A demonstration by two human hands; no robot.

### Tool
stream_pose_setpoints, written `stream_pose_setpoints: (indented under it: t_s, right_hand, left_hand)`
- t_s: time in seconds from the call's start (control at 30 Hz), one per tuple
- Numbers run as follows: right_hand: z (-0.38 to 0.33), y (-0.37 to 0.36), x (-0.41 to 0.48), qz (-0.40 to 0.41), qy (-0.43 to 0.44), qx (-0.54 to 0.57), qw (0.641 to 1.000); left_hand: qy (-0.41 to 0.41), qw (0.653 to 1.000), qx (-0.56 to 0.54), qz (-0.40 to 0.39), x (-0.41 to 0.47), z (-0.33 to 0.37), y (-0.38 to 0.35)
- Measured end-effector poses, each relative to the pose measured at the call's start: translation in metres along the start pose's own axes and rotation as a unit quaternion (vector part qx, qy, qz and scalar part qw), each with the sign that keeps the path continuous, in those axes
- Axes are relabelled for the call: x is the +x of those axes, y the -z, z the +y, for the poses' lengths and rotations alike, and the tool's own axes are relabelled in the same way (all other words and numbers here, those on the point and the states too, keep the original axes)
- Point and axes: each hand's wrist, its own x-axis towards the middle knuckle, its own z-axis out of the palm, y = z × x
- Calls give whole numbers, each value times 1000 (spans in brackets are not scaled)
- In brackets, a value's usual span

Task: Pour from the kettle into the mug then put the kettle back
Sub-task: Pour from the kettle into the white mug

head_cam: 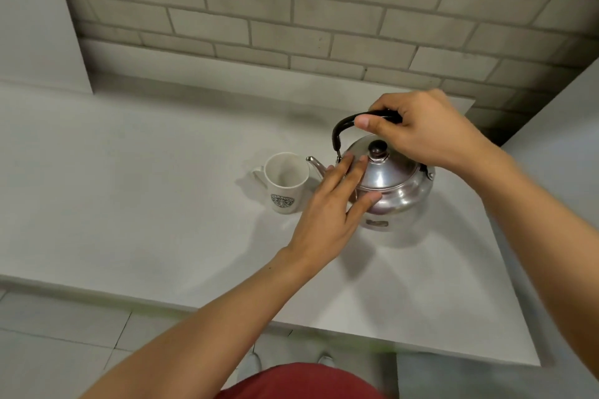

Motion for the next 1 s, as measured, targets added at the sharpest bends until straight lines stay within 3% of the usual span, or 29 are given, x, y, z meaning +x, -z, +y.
stream_pose_setpoints:
  t_s: [0.53, 1.0]
  right_hand:
    - [-29, 3, 43, -85, 89, -79, 989]
    - [-46, 4, 50, -113, 117, -125, 979]
  left_hand:
    - [43, 993, -89, 66, 11, -10, -10]
    - [4, 987, -106, 120, 13, -7, -12]
